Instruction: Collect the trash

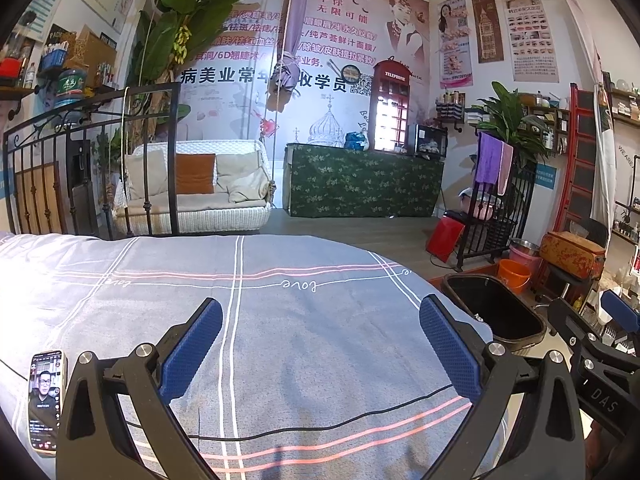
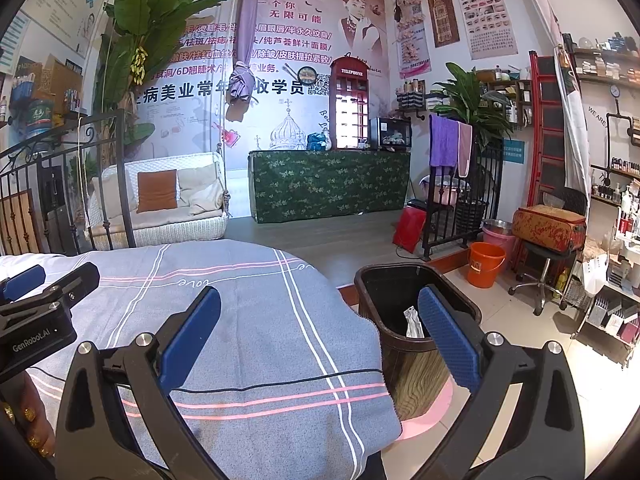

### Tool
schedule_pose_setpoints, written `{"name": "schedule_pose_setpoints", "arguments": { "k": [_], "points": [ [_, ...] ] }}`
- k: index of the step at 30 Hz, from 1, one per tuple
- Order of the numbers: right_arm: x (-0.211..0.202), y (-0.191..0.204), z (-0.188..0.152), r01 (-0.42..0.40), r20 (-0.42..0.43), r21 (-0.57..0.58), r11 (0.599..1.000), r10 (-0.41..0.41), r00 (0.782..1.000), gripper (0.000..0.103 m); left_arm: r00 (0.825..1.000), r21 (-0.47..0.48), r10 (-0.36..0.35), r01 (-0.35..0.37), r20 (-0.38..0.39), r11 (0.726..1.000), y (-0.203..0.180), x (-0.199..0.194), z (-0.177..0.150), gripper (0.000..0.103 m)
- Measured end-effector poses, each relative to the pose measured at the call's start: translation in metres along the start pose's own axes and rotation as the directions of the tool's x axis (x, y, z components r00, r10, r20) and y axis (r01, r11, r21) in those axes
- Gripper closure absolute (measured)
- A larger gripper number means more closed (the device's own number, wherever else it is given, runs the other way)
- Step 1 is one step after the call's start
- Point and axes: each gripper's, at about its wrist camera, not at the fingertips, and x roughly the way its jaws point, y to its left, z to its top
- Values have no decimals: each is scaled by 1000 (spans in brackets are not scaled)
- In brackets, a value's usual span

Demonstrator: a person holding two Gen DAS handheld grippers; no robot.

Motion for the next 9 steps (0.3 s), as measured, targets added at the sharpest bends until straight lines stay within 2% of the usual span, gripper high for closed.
{"name": "schedule_pose_setpoints", "arguments": {
  "k": [9],
  "points": [
    [0, 0, 0, 1, 0, -1, 1000, -1, 1000, 6, 1000, 1, -1, 1, -5, 1000, 0, 1, 1, 5]
  ]
}}
